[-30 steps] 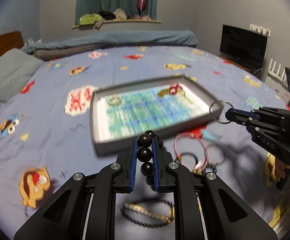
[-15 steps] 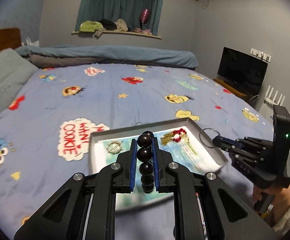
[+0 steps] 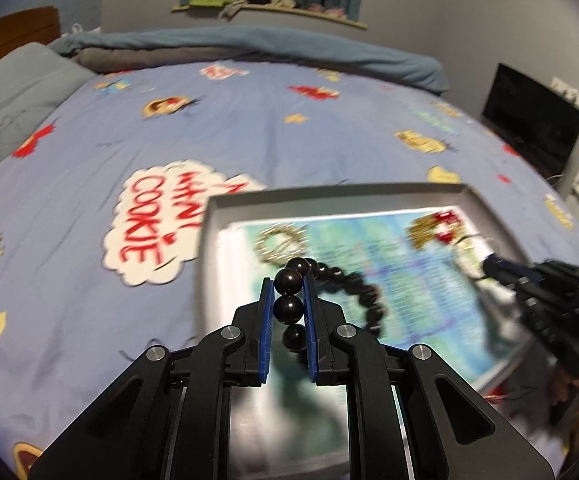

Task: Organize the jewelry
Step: 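Place the black bracelet in the gray box with the left tool while the right tool releases the bangle there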

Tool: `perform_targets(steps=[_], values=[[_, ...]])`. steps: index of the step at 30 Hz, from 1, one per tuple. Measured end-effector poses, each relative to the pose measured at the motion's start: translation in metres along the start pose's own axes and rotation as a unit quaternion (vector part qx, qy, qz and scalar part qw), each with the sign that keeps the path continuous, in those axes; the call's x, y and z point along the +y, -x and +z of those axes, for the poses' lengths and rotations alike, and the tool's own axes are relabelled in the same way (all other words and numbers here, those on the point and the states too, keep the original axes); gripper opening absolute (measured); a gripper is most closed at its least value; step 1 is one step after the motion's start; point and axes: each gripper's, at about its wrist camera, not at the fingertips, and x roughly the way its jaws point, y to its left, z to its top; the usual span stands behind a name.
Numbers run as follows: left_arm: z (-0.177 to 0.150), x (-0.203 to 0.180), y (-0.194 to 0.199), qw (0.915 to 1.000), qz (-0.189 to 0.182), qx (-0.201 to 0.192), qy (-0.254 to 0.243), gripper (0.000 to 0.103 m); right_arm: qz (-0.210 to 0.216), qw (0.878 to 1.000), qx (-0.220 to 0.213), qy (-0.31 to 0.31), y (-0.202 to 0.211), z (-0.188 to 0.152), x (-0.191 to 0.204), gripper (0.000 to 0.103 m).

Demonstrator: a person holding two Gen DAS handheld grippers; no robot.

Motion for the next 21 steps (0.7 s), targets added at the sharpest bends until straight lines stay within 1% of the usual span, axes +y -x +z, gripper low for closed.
perform_targets(steps=[3,10,16,19,21], values=[[0.0,0.005,-0.005,0.9998,0.017,0.005,0.001,0.015,-0.006,1.0,0.006,-0.007,-0.005,0.001,-0.004,0.004],[-0.004,0.004,-0.012,0.9992,0.035,0.018,-0.007,0.015,-0.011,1.0,0.007,-0.027,-0.008,0.0,-0.013,0.004],[-0.003,0.005,-0.012,0.9991,0.037,0.02,-0.004,0.015,-0.015,0.999,0.001,-0.038,-0.008,0.001,-0.018,0.004],[-0.003,0.004,-0.012,0.9992,0.035,0.022,-0.003,0.018,-0.013,0.999,0.005,-0.032,-0.009,0.001,-0.017,0.004],[-0.002,0.003,-0.011,0.9992,0.034,0.021,-0.004,0.022,-0.012,0.999,0.007,-0.029,-0.009,0.001,-0.015,0.008]])
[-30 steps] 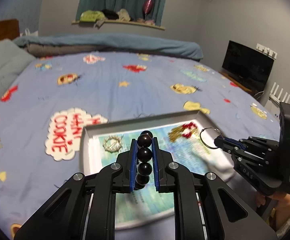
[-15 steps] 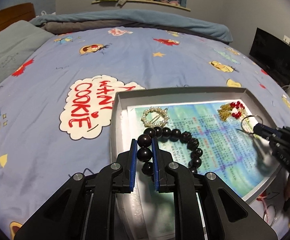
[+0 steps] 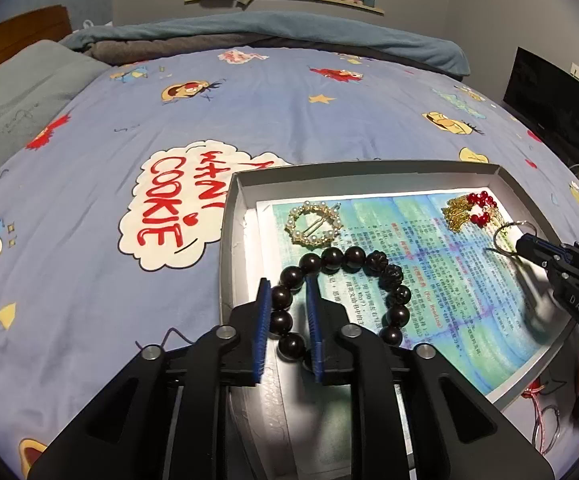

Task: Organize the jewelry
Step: 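Place the black bracelet in the gray box with the left tool while the right tool releases the bangle there, then withdraw both open tools from the box toward the remaining jewelry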

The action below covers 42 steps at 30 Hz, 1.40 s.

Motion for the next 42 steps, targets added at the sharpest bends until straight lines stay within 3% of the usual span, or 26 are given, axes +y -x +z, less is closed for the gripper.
perform_targets(steps=[4,17,24,27,32,37,42], values=[[-0.001,-0.002,0.001,1.0,-0.005,0.002,0.002,0.029,0.003,1.0,0.002,0.002,0.002,-0.001,0.002,0.026],[-0.006,-0.012,0.028,0.9999,-0.011,-0.003,0.002,0.033,0.003,1.0,0.004,-0.016,0.03,-0.008,-0.005,0.031],[-0.008,-0.02,0.07,0.9995,-0.015,-0.026,0.006,0.056,0.024,0.999,-0.01,-0.026,0.071,-0.009,-0.002,0.048],[-0.01,-0.027,0.092,0.9993,-0.008,-0.038,-0.002,0.071,0.031,0.999,-0.017,-0.025,0.092,-0.011,0.0,0.066],[-0.013,-0.036,0.135,0.9979,-0.002,-0.064,-0.012,0.089,0.039,0.999,-0.028,-0.02,0.124,-0.013,0.006,0.081],[-0.02,-0.042,0.168,0.9973,0.001,-0.071,-0.019,0.092,0.045,0.998,-0.042,-0.003,0.159,-0.016,0.018,0.094],[-0.039,-0.042,0.195,0.9971,-0.007,-0.074,-0.016,0.092,0.048,0.997,-0.054,0.019,0.192,-0.026,0.03,0.097]])
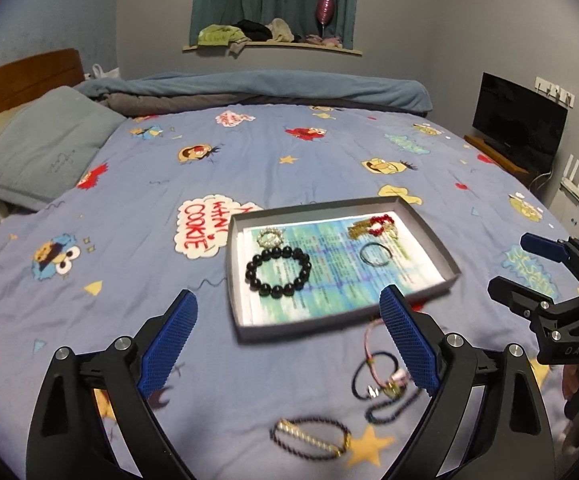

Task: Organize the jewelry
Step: 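Withdraw both open tools from the box toward the remaining jewelry, then close the left tool on the pearl-bar dark bead bracelet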

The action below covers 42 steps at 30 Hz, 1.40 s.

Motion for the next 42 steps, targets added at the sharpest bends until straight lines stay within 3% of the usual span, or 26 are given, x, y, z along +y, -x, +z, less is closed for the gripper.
perform_targets(steps=[9,18,29,32,36,42], values=[[-0.046,0.005,0.013,0.9998,0.002,0.02,0.007,0.092,0.001,1.0,-0.001,0.005,0.023,-0.032,0.011,0.097],[-0.093,0.013,-0.015,0.9974,0.015,0.068,0.019,0.092,-0.005,1.0,0.023,-0.013,0.001,-0.068,0.008,0.097],[-0.118,0.005,-0.033,0.9967,0.007,0.081,-0.004,0.092,-0.012,1.0,0.019,-0.006,-0.032,-0.099,0.003,0.097],[-0.119,-0.002,-0.038,0.996,0.007,0.085,-0.025,0.091,-0.007,1.0,0.022,0.015,-0.042,-0.103,0.009,0.089],[-0.12,-0.005,-0.044,0.9951,0.008,0.091,-0.037,0.091,0.0,0.998,0.049,0.042,-0.059,-0.107,0.017,0.069],[-0.121,-0.005,-0.047,0.9944,-0.01,0.096,-0.042,0.091,0.008,0.996,0.062,0.06,-0.07,-0.11,0.021,0.068]])
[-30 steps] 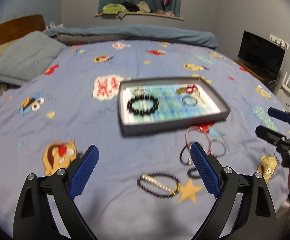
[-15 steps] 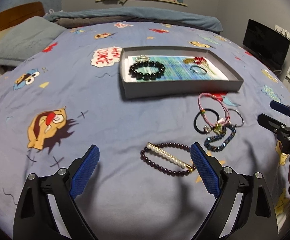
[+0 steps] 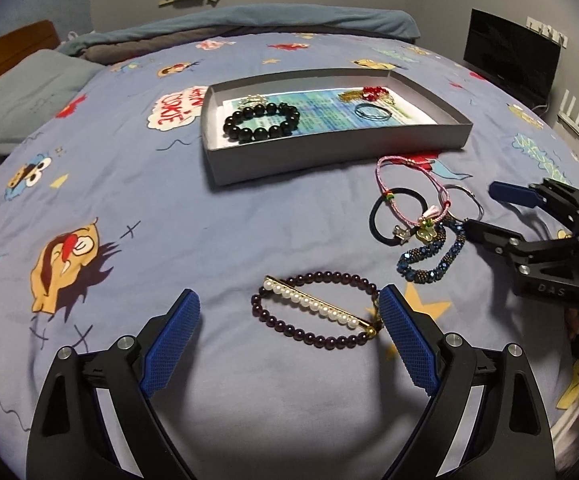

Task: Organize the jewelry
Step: 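Close the left tool on the pearl-bar dark bead bracelet, then lift the pearl-bar bracelet with the left tool while the right tool grasps the silver wire bangle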

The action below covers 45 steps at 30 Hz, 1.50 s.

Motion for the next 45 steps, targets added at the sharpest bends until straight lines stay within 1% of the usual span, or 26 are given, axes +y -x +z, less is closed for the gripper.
perform_targets(steps=[3,4,7,9,10,11,13,17,19,21,23,25,26,27,31,33,34,35,36,38,43,45], values=[[0.0,0.002,-0.002,1.0,-0.003,0.001,0.002,0.091,0.002,1.0,0.0,-0.001,-0.007,0.002,0.0,0.067],[0.0,0.003,-0.003,1.0,-0.004,0.003,0.003,0.091,0.003,1.0,-0.002,0.001,-0.008,0.004,0.001,0.063],[0.0,0.007,-0.006,0.9997,-0.016,0.014,0.013,0.09,0.002,1.0,-0.005,0.016,-0.012,0.006,0.006,0.056],[-0.001,0.009,-0.007,0.9993,-0.027,0.017,0.017,0.086,0.008,1.0,-0.009,0.026,-0.013,0.005,0.009,0.049],[-0.001,0.009,-0.007,0.9992,-0.031,0.017,0.017,0.082,0.007,1.0,-0.01,0.026,-0.012,0.006,0.009,0.049],[-0.001,0.009,-0.007,0.9991,-0.033,0.016,0.018,0.074,0.006,1.0,-0.014,0.022,-0.01,0.005,0.008,0.049],[-0.001,0.009,-0.008,0.999,-0.035,0.017,0.019,0.066,0.005,1.0,-0.018,0.012,-0.007,0.005,0.005,0.049],[0.003,0.009,-0.006,0.9992,-0.032,0.001,0.025,0.056,0.016,1.0,-0.014,-0.015,-0.006,0.004,-0.002,0.049],[0.005,0.011,-0.002,0.9988,-0.033,-0.007,0.035,0.053,0.016,1.0,-0.015,-0.016,-0.005,0.004,-0.001,0.049],[0.005,0.011,0.005,0.9972,-0.054,-0.011,0.05,0.049,0.016,1.0,-0.015,-0.013,-0.004,0.003,0.0,0.049],[0.005,0.007,0.006,0.9969,-0.06,-0.003,0.05,0.043,0.017,1.0,-0.015,-0.011,-0.004,0.003,0.0,0.049],[0.002,0.002,-0.001,0.9971,-0.057,0.016,0.047,0.038,0.02,1.0,-0.015,-0.014,-0.004,0.003,-0.001,0.049],[0.001,0.001,-0.006,0.9972,-0.051,0.03,0.047,0.036,0.02,1.0,-0.014,-0.015,-0.004,0.003,-0.002,0.049],[0.0,0.001,-0.009,0.9972,-0.048,0.034,0.047,0.036,0.021,1.0,-0.014,-0.016,-0.004,0.003,-0.002,0.049],[0.003,0.002,-0.016,0.9968,-0.045,0.037,0.054,0.035,0.021,1.0,-0.014,-0.019,-0.004,0.003,-0.002,0.049],[0.004,-0.001,-0.02,0.9978,-0.032,0.037,0.046,0.029,0.021,0.999,-0.015,-0.02,-0.003,0.003,-0.002,0.049],[0.005,-0.002,-0.02,0.9984,-0.021,0.034,0.04,0.018,0.021,0.999,-0.015,-0.021,-0.003,0.003,-0.002,0.049],[0.006,-0.003,-0.02,0.9986,-0.018,0.032,0.038,0.009,0.021,0.999,-0.016,-0.021,-0.002,0.003,-0.002,0.049],[0.007,-0.002,-0.019,0.9985,-0.021,0.031,0.04,0.006,0.022,0.999,-0.016,-0.021,-0.002,0.003,-0.002,0.049],[0.008,-0.002,-0.015,0.9984,-0.027,0.026,0.042,0.006,0.023,0.999,-0.018,-0.024,0.0,0.003,-0.003,0.049],[0.009,-0.005,-0.001,0.9994,-0.021,-0.001,0.028,0.006,0.024,0.999,-0.028,-0.037,0.006,0.004,-0.009,0.049],[0.011,-0.004,0.005,0.9992,-0.024,-0.012,0.029,0.006,0.024,0.998,-0.036,-0.044,0.009,0.005,-0.011,0.049]])
